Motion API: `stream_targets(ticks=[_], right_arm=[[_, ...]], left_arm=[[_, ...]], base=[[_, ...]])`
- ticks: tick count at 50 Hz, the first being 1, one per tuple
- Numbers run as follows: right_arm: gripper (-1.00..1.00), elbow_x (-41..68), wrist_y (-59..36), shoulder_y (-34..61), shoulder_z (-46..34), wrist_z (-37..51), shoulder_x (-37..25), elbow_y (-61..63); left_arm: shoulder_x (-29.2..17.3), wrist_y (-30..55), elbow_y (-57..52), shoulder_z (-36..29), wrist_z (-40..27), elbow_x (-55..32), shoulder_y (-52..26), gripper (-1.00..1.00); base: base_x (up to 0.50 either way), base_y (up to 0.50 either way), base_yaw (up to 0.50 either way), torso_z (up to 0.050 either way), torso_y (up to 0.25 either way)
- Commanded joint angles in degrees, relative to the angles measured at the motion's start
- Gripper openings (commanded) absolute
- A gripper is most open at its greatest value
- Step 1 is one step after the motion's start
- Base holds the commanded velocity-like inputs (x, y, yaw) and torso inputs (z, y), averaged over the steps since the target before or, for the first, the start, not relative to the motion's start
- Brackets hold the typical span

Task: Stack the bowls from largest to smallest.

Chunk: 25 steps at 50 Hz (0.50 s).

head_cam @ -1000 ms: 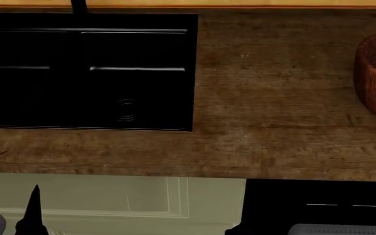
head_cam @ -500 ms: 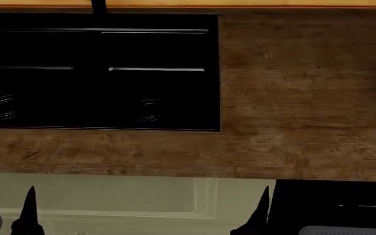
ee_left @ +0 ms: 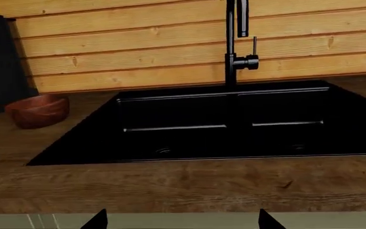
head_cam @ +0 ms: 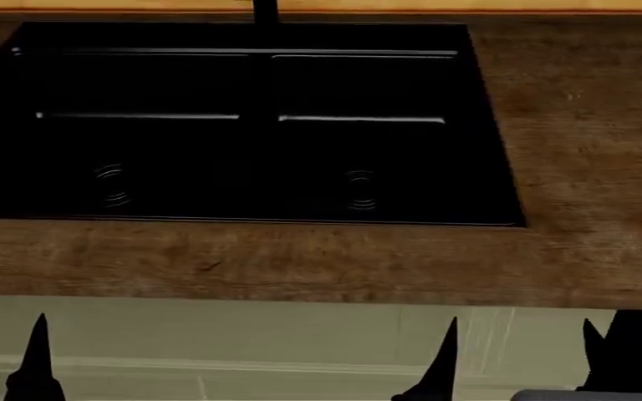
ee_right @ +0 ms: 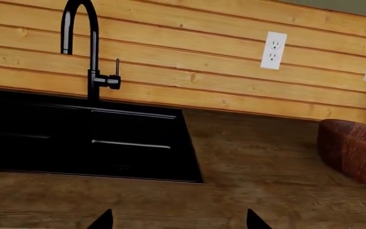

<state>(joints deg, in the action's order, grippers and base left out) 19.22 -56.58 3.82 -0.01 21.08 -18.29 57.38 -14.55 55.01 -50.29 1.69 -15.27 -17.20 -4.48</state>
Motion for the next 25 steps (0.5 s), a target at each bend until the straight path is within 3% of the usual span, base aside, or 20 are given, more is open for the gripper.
stream_targets(ticks=[1,14,25], right_arm=[[1.00,-0.54,1.34,-0.35,0.93,-1.02,0.65,-0.60],[1.00,0.15,3.00,-0.93,1.36,-1.16,0.52,-1.47],[1.00,-0.41,1.73,-0.20,0.33,0.04,-0.50,-1.33]], left_arm=[[0.83,-1.35,0.15,1.36,1.44,0.38,0.39,1.00],[0.53,-1.21,0.05,1.55,1.19,-0.26,0.34,1.00],[0.31,-1.56,0.34,1.75,1.06,-0.70,0.56,1.00]], base=[[0.00,0.50,0.00,0.000,0.000],[0.00,0.50,0.00,0.000,0.000],[0.01,0.22,0.00,0.000,0.000]])
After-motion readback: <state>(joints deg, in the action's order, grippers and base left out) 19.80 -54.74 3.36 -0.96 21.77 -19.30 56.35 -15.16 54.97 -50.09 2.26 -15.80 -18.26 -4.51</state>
